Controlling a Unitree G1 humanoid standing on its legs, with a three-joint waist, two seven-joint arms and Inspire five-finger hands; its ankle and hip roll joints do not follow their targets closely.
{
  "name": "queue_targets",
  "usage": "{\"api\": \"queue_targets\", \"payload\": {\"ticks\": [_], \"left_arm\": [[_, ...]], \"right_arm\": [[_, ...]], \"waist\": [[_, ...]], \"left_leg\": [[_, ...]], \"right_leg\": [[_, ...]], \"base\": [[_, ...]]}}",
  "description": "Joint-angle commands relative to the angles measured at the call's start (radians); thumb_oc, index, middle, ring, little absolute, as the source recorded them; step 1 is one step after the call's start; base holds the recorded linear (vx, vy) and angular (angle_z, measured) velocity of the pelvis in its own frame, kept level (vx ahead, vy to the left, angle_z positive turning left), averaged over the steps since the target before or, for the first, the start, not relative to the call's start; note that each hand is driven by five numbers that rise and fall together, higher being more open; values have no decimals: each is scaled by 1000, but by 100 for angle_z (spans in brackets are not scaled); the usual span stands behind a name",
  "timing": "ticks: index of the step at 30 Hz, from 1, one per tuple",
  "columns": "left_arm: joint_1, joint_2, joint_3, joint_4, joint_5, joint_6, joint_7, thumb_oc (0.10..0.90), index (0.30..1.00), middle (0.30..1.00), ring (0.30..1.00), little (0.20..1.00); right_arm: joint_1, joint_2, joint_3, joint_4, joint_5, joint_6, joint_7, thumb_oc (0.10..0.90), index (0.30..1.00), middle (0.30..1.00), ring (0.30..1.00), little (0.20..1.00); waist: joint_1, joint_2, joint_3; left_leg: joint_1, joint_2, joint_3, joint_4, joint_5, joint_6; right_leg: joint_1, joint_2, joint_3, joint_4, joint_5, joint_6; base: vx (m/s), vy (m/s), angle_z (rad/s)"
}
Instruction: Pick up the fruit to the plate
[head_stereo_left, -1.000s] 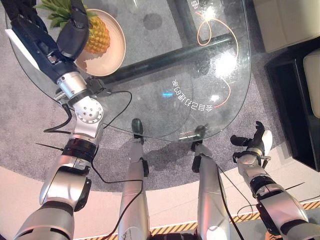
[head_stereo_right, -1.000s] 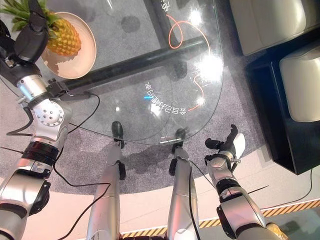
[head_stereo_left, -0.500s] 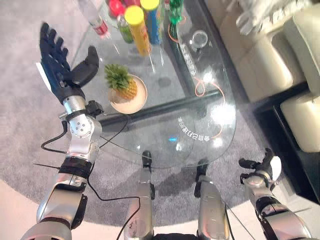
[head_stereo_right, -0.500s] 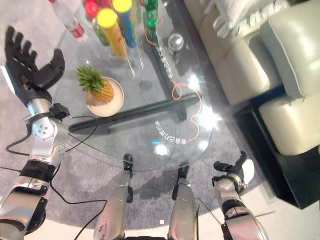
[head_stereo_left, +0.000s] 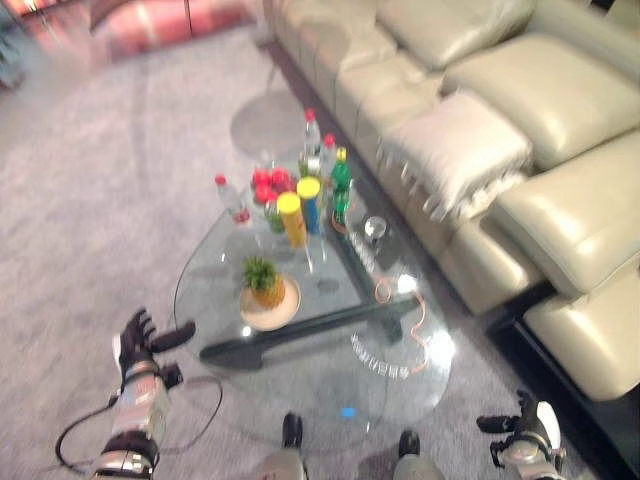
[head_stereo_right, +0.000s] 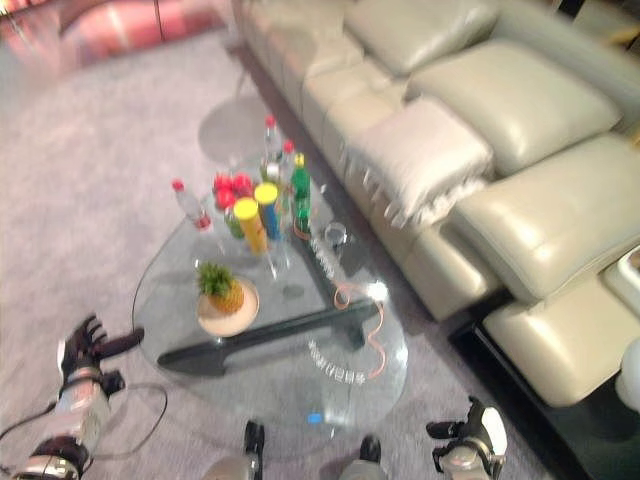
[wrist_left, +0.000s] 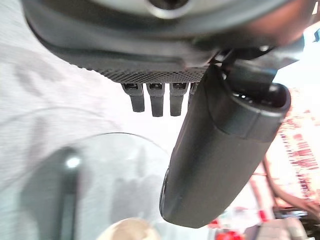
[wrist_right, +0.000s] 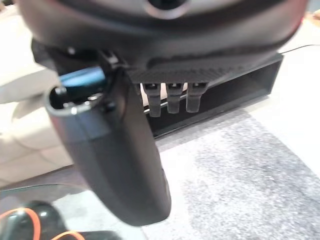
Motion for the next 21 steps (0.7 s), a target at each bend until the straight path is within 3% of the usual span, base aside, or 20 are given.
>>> {"api": "queue_targets", "payload": {"ticks": [1, 7, 12, 15, 21], "left_arm": [[-54, -21, 36, 133, 108, 57, -90, 800, 900, 900, 900, 900], [27, -87, -40, 280, 351, 160, -251, 800, 900, 900, 900, 900], [60, -137, -115, 300, 402, 210, -351, 800, 900, 900, 900, 900], [63, -161, -142, 316, 442, 249, -379, 800, 900, 900, 900, 900], [56, -187, -183, 310, 474, 264, -372, 800, 900, 900, 900, 900]], "right_arm": [[28, -42, -4, 35, -15, 32, 39, 800, 900, 900, 900, 900], [12, -14, 21, 83, -55, 96, 146, 800, 900, 900, 900, 900], [-9, 4, 51, 107, -89, 149, 215, 800, 900, 900, 900, 900], [-21, 21, 76, 121, -107, 160, 259, 800, 900, 900, 900, 900], [-27, 49, 119, 122, -130, 193, 287, 800, 900, 900, 900, 900]], "waist": [[3, 19, -47], [4, 24, -79], [6, 29, -87], [10, 29, -91], [12, 25, -97]], "left_leg": [[55, -3, 19, 0, -73, -4], [85, 10, 50, 0, -92, -12], [101, 13, 70, 0, -101, -9], [106, 14, 75, 0, -105, -8], [113, 18, 85, 0, -109, -8]], "right_leg": [[-48, 11, 49, 67, -7, -8], [-9, 0, 18, 28, 1, -1], [3, -6, 3, 20, 1, 2], [7, -10, -13, 22, -1, 3], [15, -17, -27, 12, 6, 8]], "base": [[65, 15, -1], [27, 31, -6], [17, 33, -6], [14, 7, -11], [-3, -5, -2]]}}
